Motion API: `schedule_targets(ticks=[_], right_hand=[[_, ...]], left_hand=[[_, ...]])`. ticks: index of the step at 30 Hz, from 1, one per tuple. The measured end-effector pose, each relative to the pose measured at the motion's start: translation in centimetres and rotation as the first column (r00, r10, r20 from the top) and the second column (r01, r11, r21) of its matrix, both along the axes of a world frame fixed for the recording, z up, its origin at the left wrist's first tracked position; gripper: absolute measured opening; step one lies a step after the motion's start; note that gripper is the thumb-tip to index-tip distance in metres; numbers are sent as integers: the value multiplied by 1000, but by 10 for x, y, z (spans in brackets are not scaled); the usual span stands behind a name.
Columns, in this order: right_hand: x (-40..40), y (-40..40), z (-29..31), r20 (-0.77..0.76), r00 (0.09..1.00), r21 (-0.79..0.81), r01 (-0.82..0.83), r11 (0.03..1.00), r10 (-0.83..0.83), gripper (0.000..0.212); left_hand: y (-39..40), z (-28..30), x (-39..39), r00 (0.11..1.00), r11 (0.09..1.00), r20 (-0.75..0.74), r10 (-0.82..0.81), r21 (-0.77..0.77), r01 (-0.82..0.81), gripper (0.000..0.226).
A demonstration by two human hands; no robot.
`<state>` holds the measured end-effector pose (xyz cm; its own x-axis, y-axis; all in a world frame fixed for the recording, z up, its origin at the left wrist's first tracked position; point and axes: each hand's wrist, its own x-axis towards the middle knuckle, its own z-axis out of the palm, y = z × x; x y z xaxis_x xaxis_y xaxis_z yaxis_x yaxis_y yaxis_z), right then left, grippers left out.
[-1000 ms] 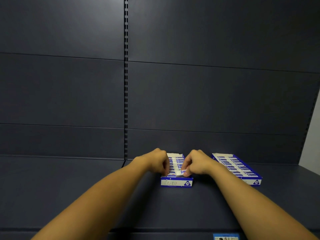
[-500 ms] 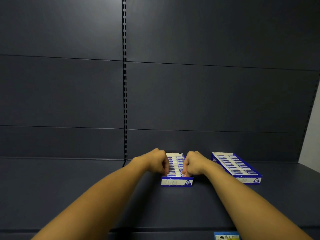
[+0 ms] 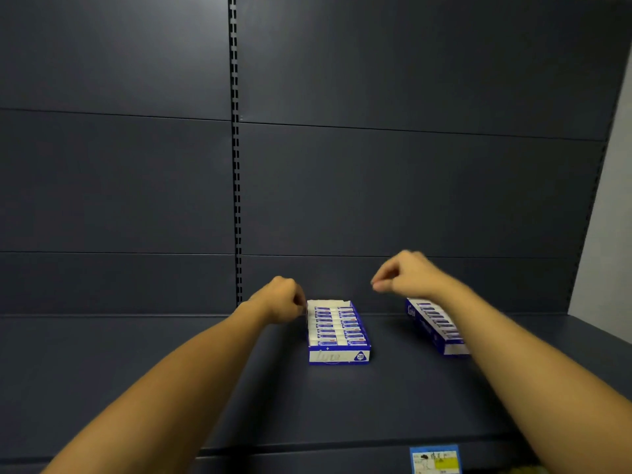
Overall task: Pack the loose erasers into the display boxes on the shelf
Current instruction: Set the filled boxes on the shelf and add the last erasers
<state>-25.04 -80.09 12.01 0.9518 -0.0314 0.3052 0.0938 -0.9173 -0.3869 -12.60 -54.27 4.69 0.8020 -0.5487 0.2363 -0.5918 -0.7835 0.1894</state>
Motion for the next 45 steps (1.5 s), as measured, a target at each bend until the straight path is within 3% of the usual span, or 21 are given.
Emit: schedule_targets(ticks=[3, 7, 11, 15, 19, 23, 28, 36, 40, 45], right_hand=[[-35, -9, 51, 255, 967, 22, -3, 1000, -3, 10], [-105, -18, 110, 579, 815, 56, -68, 996, 24, 10], [-150, -50, 137, 698, 716, 96, -57, 994, -26, 12], [-128, -90, 116, 620, 759, 204, 89, 975, -199, 9], [-93, -117, 58, 381, 866, 196, 268, 943, -325, 10], [-68, -144, 1, 189, 890, 240, 368, 898, -415, 7], [-47, -173, -38, 31, 902, 297, 403, 866, -431, 10], [-16, -210, -86, -105, 933, 293, 359, 886, -343, 13], [-3, -221, -99, -136, 938, 335, 346, 876, -319, 35], [7, -226, -110, -183, 942, 336, 330, 882, -283, 34]], left_hand=[[6, 0, 3, 997, 998, 43, 64, 14, -65, 18], [11, 3, 5, 993, 994, 59, 102, 19, -104, 23], [13, 5, 3, 991, 994, 71, 111, 1, -111, 22], [13, 6, 0, 988, 989, 58, 145, -27, -144, 22], [7, -2, 0, 986, 986, 27, 162, -49, -161, 21], [-10, -8, 0, 989, 987, 31, 144, -73, -141, 20], [-42, -11, -5, 980, 975, 27, 199, -102, -195, 15], [-71, -31, -11, 861, 856, -124, 493, -107, -505, 20], [-77, -38, -15, 832, 829, -146, 535, -102, -551, 17], [-77, -45, -13, 819, 806, -146, 555, -149, -573, 18]])
